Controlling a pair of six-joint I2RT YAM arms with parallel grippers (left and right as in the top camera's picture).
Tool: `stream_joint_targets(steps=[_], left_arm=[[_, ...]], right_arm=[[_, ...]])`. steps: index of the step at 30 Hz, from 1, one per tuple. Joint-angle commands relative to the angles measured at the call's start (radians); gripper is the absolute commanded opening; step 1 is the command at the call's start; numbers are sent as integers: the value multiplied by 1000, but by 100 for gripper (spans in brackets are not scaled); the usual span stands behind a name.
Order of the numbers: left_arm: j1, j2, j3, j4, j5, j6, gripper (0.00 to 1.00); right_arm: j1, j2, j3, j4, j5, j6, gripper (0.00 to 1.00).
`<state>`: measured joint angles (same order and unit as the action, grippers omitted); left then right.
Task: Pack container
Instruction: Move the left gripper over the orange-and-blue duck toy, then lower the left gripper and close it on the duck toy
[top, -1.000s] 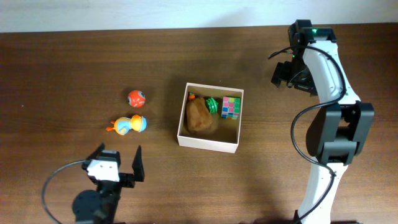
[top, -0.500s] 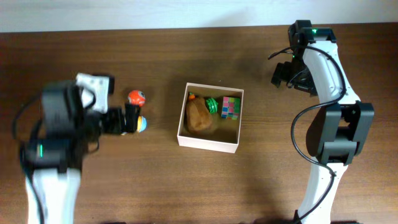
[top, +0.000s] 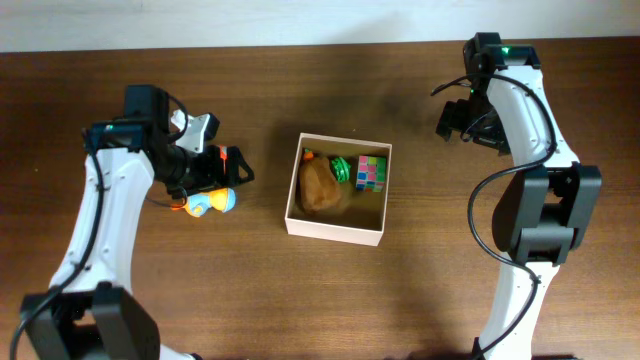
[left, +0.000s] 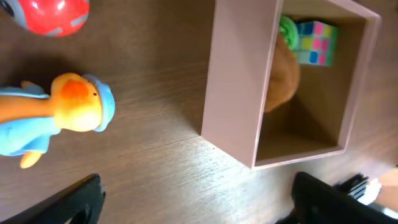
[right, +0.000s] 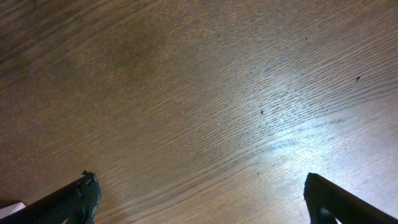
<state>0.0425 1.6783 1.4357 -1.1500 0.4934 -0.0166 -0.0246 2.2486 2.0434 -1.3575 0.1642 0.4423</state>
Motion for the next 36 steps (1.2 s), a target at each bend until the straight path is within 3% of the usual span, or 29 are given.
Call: stream_joint_targets(steps=[1, 4, 7, 20, 36], left_arm=[[3, 33, 18, -11, -137, -145, 99], [3, 37, 18, -51, -380, -262, 99], [3, 37, 18, -52, -476, -268, 99], [-12, 119, 18, 127, -513, -266, 99], [-114, 227, 18, 146, -546, 120, 100]], right_arm=[[3, -3, -2, 0, 5, 8, 99], [3, -3, -2, 0, 5, 8, 99], [3, -3, -2, 0, 5, 8, 99], [3, -3, -2, 0, 5, 8, 99], [3, -3, -2, 0, 5, 8, 99]])
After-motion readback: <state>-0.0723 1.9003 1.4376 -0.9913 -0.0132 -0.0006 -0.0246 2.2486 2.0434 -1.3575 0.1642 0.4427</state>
